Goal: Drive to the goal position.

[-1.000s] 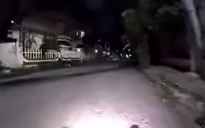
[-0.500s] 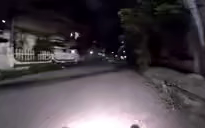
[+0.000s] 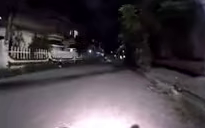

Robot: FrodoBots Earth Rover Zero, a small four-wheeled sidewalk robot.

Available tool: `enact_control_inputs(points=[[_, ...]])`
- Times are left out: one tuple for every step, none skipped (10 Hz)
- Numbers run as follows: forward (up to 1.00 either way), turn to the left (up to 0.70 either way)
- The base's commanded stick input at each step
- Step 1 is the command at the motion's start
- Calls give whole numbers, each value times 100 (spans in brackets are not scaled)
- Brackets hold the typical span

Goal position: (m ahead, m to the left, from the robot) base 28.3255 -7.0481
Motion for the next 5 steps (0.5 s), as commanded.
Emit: enact_control_inputs(points=[[70,0],[70,0],[70,0],[70,0],[70,0]])
